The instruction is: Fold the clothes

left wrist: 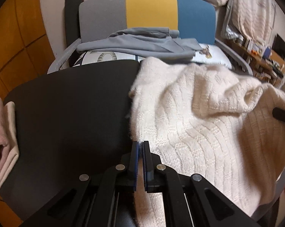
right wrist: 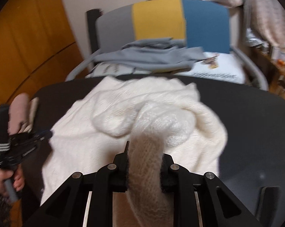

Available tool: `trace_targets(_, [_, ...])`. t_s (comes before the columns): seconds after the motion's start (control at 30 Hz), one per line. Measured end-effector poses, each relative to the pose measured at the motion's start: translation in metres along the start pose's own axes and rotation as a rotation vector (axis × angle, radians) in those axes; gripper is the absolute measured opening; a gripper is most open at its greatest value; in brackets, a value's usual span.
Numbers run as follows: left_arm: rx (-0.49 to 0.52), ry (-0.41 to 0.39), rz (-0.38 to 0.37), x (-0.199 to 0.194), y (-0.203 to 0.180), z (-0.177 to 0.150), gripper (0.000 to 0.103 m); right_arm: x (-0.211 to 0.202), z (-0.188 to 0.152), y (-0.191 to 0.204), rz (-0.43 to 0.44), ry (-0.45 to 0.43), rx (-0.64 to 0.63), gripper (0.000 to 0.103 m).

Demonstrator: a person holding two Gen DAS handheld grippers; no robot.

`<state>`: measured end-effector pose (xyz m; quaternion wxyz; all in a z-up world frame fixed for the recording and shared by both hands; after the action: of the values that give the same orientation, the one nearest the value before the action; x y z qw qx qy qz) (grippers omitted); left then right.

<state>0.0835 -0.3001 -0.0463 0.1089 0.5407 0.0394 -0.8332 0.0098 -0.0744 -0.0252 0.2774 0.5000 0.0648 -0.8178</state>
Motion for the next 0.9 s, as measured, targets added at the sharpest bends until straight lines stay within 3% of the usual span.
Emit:
trace_targets(0.07, [0.002, 0.045, 0.024, 0.018, 0.0, -0.009, 0.004, 0.015, -0.01, 0.005, 0.02, 0.042, -0.017, 0.022])
trace_targets(0.17, [-0.013, 0.106, -0.046, 0.034, -0.002, -0.016, 0.007, 0.032, -0.024, 0.007, 0.059, 0.103, -0.026, 0.029])
trace_targets(0.23, [-0.01, 0.113, -0.057, 0.032, -0.001, -0.011, 0.007, 0.024, -0.027, -0.004, 0.085, 0.083, -0.004, 0.05])
trace_targets(0.27, [0.001, 0.096, -0.045, 0.027, 0.002, -0.004, 0.007, 0.015, -0.026, -0.014, 0.092, 0.06, 0.018, 0.052])
trace_targets(0.33, [0.004, 0.053, -0.001, 0.017, 0.012, 0.017, 0.019, -0.009, -0.02, -0.043, 0.108, -0.018, 0.103, 0.055])
trace_targets(0.43, [-0.027, 0.027, 0.005, 0.014, 0.025, 0.053, 0.019, -0.026, -0.007, -0.086, 0.083, -0.083, 0.226, 0.057])
trace_targets(0.53, [-0.021, 0.039, 0.011, 0.032, 0.03, 0.095, 0.019, -0.015, 0.008, -0.12, -0.039, -0.054, 0.263, 0.057])
trace_targets(0.7, [0.021, 0.115, 0.025, 0.079, 0.032, 0.154, 0.019, 0.027, 0.032, -0.145, -0.067, 0.04, 0.246, 0.057])
trace_targets(0.77, [-0.008, 0.127, -0.001, 0.09, 0.037, 0.17, 0.019, 0.046, 0.039, -0.149, -0.072, 0.083, 0.229, 0.059])
trace_targets(0.83, [-0.034, 0.125, -0.028, 0.098, 0.042, 0.179, 0.019, 0.056, 0.041, -0.149, -0.069, 0.102, 0.221, 0.069])
trace_targets(0.9, [-0.046, 0.126, -0.032, 0.106, 0.046, 0.188, 0.019, 0.066, 0.042, -0.15, -0.065, 0.12, 0.215, 0.07])
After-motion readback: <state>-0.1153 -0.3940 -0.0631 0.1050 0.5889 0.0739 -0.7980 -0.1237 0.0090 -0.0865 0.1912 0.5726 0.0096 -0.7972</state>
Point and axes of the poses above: each gripper's, at about its wrist camera, not at the fingertips, and x roughly the way its jaws point, y to its left, z to its top, the point moved 5 cm from there along x, roughly the way its jaws point, and after that the axes turned 10 degrees about y, right-handed, at the moved point
